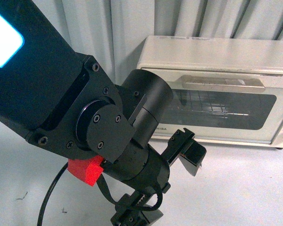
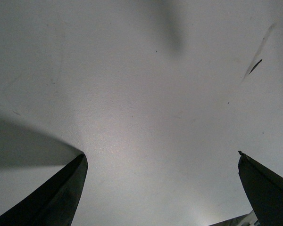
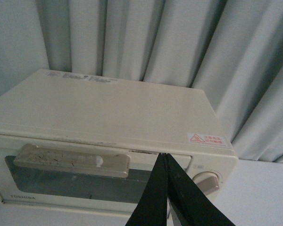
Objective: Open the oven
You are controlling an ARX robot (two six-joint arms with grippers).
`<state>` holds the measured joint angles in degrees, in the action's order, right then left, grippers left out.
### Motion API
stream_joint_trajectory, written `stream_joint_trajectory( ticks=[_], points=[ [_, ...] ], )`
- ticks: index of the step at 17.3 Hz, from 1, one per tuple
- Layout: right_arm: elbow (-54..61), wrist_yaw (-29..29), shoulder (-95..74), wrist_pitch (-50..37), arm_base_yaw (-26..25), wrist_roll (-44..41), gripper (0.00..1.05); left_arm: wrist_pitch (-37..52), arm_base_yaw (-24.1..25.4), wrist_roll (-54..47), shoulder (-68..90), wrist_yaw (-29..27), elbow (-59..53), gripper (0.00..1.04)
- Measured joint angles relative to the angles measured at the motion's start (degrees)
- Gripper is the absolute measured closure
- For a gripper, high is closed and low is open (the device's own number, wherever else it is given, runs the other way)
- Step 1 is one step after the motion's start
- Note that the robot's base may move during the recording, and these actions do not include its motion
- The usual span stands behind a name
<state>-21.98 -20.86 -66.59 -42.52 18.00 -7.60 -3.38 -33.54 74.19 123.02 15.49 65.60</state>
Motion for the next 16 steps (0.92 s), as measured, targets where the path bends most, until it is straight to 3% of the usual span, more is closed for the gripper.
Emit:
stream_joint_trajectory(
  ticks=[16],
  points=[
    [-19.8,1.6,-29.4,2.7,1.5,2.2,1.03,0.0,0.0,0.0,0.0,0.1,0.0,0.07]
  ],
)
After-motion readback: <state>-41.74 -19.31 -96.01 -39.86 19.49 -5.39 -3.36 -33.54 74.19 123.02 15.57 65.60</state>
